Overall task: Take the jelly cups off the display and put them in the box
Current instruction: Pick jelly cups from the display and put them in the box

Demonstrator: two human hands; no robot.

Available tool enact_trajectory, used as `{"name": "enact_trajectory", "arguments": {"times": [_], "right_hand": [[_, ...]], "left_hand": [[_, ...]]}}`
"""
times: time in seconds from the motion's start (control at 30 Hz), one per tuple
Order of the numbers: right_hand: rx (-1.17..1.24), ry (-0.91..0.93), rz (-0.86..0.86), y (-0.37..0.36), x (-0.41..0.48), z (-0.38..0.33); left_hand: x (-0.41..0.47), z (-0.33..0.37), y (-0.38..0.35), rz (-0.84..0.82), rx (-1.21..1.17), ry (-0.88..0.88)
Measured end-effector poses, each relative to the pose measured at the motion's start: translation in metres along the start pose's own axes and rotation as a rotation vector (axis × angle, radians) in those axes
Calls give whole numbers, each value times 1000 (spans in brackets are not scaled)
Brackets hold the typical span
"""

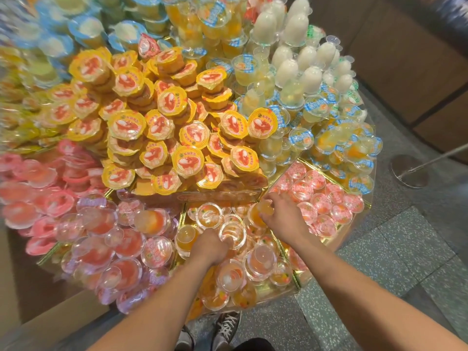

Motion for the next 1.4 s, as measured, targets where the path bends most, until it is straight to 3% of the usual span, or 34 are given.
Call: {"name": "enact_trajectory", "arguments": {"times": [0.73, 1.1, 1.23, 1.4], "right_hand": [[30, -5, 7, 31, -13, -3], [-174, 265, 47, 79, -56, -51], [-224, 345, 46, 95, -78, -93], [-269, 433, 0, 89, -109, -154]], "left_hand": [[-52, 9, 35, 123, 142, -117], [-112, -5, 77, 296, 191, -276], [-140, -32, 104, 407, 224, -362], [-171, -88, 132, 498, 231, -348]]}}
Point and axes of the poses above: each hand's wrist, its own x-axis towards the middle knuckle, its own y-axis out of the back of the hand, z = x × y, the point moved 1 cm from there along x, towards the middle knuckle, and after that the axes turned 3 degrees about y, right-handed, at the moved point
